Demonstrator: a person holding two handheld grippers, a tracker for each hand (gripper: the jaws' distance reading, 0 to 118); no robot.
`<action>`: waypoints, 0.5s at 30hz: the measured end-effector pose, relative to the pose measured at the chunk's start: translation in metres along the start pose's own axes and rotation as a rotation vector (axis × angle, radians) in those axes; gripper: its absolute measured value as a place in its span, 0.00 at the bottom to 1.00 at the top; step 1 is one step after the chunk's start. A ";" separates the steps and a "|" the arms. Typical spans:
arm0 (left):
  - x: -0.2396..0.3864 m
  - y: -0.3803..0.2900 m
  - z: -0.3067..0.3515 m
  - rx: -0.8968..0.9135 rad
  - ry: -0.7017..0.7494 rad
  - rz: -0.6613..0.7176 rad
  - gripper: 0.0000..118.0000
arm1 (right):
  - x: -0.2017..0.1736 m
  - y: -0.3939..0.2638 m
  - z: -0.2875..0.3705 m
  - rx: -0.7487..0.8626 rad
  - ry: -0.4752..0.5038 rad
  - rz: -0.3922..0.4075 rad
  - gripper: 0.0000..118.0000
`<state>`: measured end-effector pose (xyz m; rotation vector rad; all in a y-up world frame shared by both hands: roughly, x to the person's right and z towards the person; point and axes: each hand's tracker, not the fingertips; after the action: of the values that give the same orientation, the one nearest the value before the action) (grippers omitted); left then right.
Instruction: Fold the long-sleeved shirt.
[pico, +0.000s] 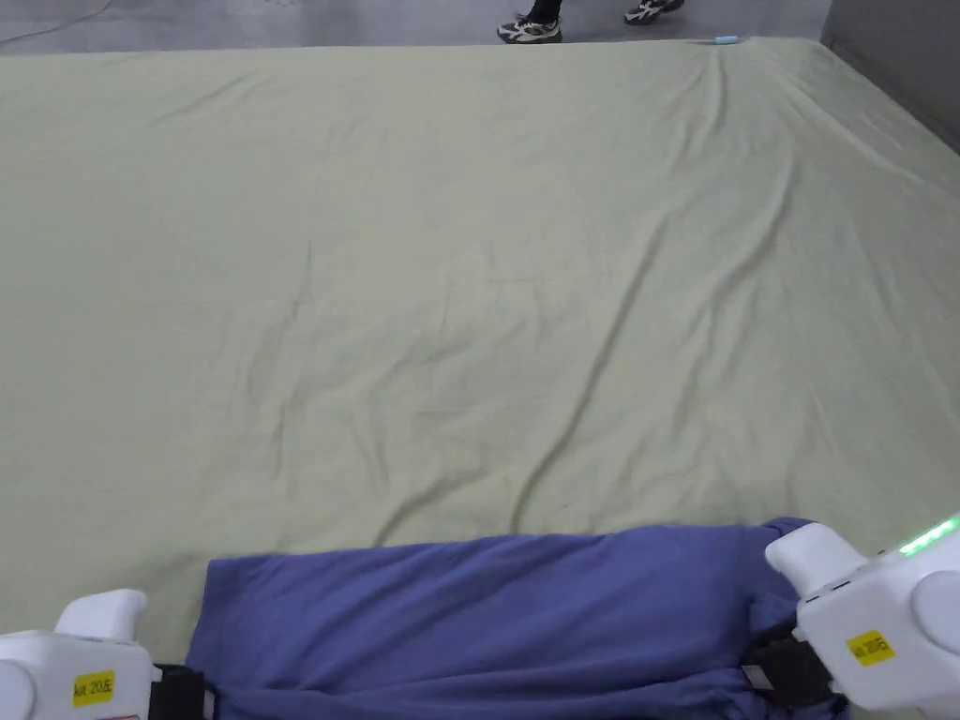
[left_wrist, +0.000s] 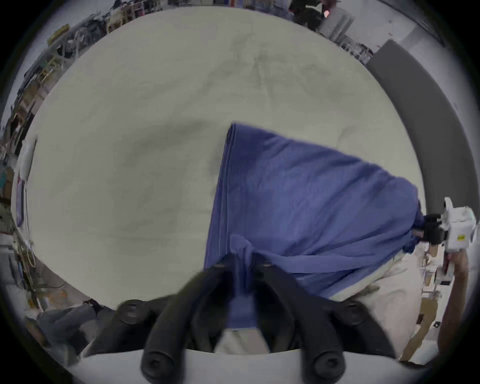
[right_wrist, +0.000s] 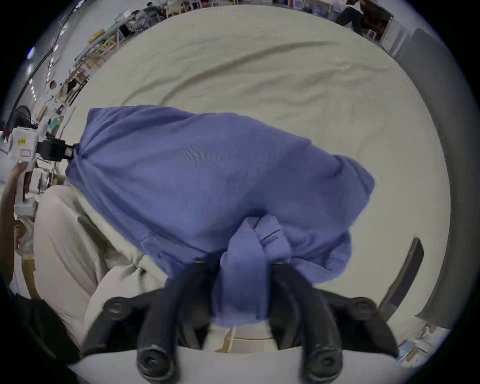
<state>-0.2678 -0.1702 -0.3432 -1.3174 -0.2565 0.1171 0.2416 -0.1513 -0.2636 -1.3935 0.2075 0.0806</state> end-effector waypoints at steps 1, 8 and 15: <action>0.007 0.000 0.017 0.044 0.004 -0.008 0.68 | -0.001 -0.002 0.014 0.016 -0.013 -0.005 0.75; 0.032 -0.039 0.085 0.247 -0.038 -0.053 0.98 | -0.031 -0.021 0.095 0.249 0.002 -0.055 0.80; 0.035 -0.050 0.043 0.065 -0.195 0.069 0.00 | -0.068 -0.043 0.065 0.254 0.104 -0.076 0.00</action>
<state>-0.2484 -0.1341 -0.2810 -1.2513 -0.3699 0.3110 0.1889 -0.0909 -0.1984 -1.1522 0.2424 -0.0799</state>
